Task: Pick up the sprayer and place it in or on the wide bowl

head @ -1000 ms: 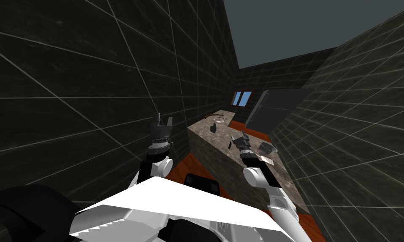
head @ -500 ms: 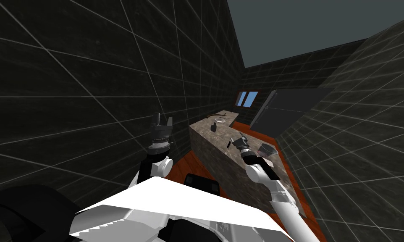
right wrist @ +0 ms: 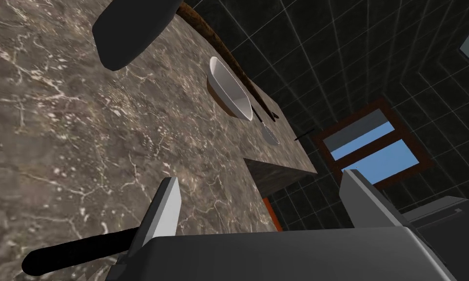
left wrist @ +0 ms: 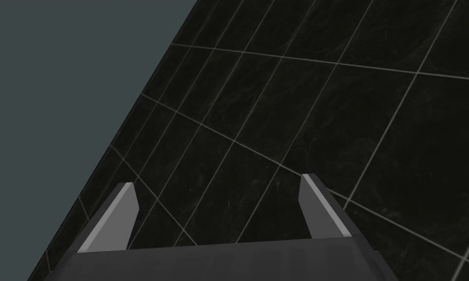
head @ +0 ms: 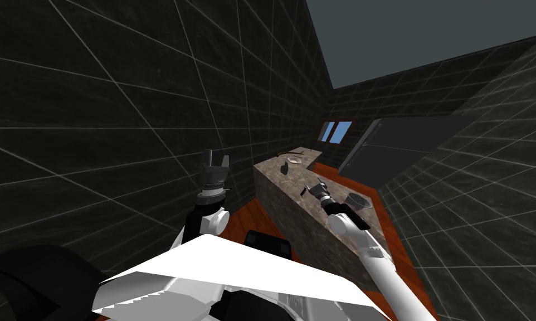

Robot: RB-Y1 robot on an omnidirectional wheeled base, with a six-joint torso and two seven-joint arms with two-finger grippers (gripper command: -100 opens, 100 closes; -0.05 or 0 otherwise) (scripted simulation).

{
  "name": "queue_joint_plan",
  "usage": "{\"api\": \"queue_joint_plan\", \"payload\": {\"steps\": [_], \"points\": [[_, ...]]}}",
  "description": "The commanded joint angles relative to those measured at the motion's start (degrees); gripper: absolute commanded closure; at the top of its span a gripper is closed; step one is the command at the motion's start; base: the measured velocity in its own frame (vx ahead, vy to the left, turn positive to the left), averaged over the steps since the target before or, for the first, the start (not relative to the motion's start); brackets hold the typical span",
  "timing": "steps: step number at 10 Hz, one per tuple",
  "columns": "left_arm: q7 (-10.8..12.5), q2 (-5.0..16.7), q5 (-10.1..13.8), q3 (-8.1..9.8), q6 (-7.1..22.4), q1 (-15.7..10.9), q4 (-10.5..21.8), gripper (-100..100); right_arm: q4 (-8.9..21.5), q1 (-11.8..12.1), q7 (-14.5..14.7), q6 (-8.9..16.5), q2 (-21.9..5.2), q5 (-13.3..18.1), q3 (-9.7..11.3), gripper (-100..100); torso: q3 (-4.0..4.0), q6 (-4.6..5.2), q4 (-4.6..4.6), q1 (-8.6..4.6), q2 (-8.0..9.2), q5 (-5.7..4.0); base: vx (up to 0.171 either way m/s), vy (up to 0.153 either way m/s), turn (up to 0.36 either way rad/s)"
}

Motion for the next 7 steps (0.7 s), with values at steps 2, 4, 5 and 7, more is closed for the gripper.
{"api": "queue_joint_plan", "payload": {"steps": [2, 4, 5, 7], "points": [[0.00, 0.00, 0.00, 0.00, 0.00, -0.01, 0.00, 0, 2.98, -1.77, -1.16, 3.92, -1.78, -4.25, -0.35, -100, 0.01, -0.04, 0.01, -0.04, 0.02, 0.00, -0.043, -0.072, 0.158], [0.00, 0.00, 0.00, 0.00, 0.00, 0.00, 0.00, 0, 5.72, -3.39, -2.08, 6.72, -3.22, -7.53, -0.58, -100, -0.03, -0.04, -0.01, 0.02, -0.06, 0.01, -0.024, -0.057, 0.160], [0.00, 0.00, 0.00, 0.00, 0.00, 0.00, 0.00, 0, 8.48, -5.02, -2.93, 8.51, -4.61, -9.47, -0.83, -100, -0.05, 0.00, -0.02, 0.07, -0.09, 0.02, -0.027, -0.053, 0.207], [0.00, 0.00, 0.00, 0.00, 0.00, 0.00, 0.00, 0, 10.96, -6.64, -3.69, 11.61, -5.94, -12.54, -1.12, -100, -0.05, 0.00, -0.02, 0.09, -0.08, 0.02, -0.028, -0.050, 0.130]]}}
